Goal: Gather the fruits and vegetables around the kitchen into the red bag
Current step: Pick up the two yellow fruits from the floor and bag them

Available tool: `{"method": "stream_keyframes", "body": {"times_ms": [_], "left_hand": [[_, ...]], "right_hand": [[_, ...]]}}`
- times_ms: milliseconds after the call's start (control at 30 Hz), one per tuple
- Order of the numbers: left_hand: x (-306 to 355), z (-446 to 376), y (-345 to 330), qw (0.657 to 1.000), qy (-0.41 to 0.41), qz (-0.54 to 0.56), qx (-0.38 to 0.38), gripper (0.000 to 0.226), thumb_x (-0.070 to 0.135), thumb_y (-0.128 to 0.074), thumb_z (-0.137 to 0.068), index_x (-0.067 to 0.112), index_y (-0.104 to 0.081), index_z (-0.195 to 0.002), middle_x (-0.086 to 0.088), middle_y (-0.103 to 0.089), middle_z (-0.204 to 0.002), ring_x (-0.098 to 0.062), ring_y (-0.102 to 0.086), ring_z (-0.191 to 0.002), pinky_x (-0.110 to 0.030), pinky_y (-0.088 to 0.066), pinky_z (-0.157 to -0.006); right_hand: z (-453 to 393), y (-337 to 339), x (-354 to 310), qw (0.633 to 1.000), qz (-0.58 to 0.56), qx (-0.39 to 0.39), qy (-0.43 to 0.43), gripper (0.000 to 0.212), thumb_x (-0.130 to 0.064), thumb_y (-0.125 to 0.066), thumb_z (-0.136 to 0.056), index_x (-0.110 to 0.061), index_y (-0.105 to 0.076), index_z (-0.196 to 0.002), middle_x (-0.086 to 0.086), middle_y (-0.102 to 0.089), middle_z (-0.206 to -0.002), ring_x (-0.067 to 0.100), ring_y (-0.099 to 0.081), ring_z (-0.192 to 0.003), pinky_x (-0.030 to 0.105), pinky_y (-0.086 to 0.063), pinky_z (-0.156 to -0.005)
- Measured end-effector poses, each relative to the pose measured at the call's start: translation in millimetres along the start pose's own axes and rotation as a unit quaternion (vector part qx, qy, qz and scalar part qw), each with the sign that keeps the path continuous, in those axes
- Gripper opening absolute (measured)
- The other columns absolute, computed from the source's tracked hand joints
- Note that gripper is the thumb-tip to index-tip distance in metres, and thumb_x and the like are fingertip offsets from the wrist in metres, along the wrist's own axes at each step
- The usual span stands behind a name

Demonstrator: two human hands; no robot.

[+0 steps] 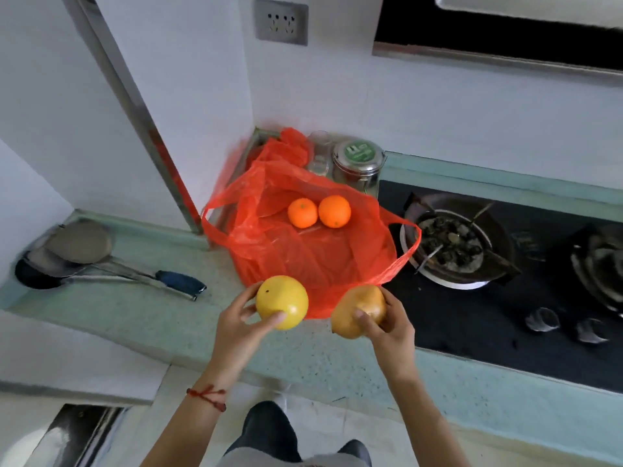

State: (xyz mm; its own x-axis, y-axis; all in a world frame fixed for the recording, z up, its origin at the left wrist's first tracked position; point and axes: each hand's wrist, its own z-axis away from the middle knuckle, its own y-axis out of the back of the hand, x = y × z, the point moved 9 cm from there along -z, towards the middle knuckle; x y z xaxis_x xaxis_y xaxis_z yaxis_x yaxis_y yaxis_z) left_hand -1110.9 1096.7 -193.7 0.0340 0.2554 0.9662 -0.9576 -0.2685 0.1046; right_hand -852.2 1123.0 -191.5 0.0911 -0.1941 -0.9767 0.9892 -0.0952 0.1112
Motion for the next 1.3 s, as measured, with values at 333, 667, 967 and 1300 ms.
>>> {"method": "stream_keyframes", "body": {"times_ms": [333,667,967,1300], "left_hand": [[0,-100,-1,0.996,0.035,-0.004,-0.080,0.073,0.044,-0.079,-0.039,0.032,-0.059,-0.109,0.004,-0.065,-0.108,-0.009,-0.063,-0.097,-0.017,-0.054,-0.067],[-15,-164,-34,0.994,0.087,-0.031,-0.050,0.069,0.032,-0.082,-0.047,0.019,-0.061,-0.111,-0.008,-0.065,-0.109,-0.019,-0.063,-0.096,-0.035,-0.055,-0.080],[-35,-199,-56,0.989,0.142,-0.043,-0.022,0.067,0.047,-0.078,-0.038,0.029,-0.061,-0.100,-0.005,-0.064,-0.105,-0.025,-0.063,-0.101,-0.053,-0.052,-0.085],[-30,-211,-71,0.988,0.134,-0.057,-0.042,0.083,0.053,-0.076,-0.040,0.019,-0.061,-0.114,-0.006,-0.065,-0.109,-0.023,-0.062,-0.102,-0.051,-0.052,-0.087]], "right_hand": [[-54,-33,-6,0.996,0.013,0.085,-0.026,0.054,-0.019,-0.073,-0.078,-0.023,-0.051,-0.127,0.001,-0.055,-0.122,0.018,-0.055,-0.108,0.025,-0.047,-0.083],[-136,-48,6,0.993,0.081,0.062,-0.060,0.054,-0.023,-0.071,-0.079,-0.020,-0.048,-0.128,-0.004,-0.053,-0.119,0.017,-0.051,-0.112,0.030,-0.045,-0.088],[-180,-52,25,0.980,0.160,0.054,-0.105,0.061,-0.028,-0.074,-0.076,-0.019,-0.045,-0.129,-0.007,-0.049,-0.111,0.011,-0.047,-0.105,0.025,-0.039,-0.086],[-197,-59,23,0.972,0.204,0.045,-0.107,0.069,-0.033,-0.071,-0.078,-0.016,-0.040,-0.137,0.006,-0.050,-0.137,0.023,-0.046,-0.125,0.029,-0.038,-0.097]]}}
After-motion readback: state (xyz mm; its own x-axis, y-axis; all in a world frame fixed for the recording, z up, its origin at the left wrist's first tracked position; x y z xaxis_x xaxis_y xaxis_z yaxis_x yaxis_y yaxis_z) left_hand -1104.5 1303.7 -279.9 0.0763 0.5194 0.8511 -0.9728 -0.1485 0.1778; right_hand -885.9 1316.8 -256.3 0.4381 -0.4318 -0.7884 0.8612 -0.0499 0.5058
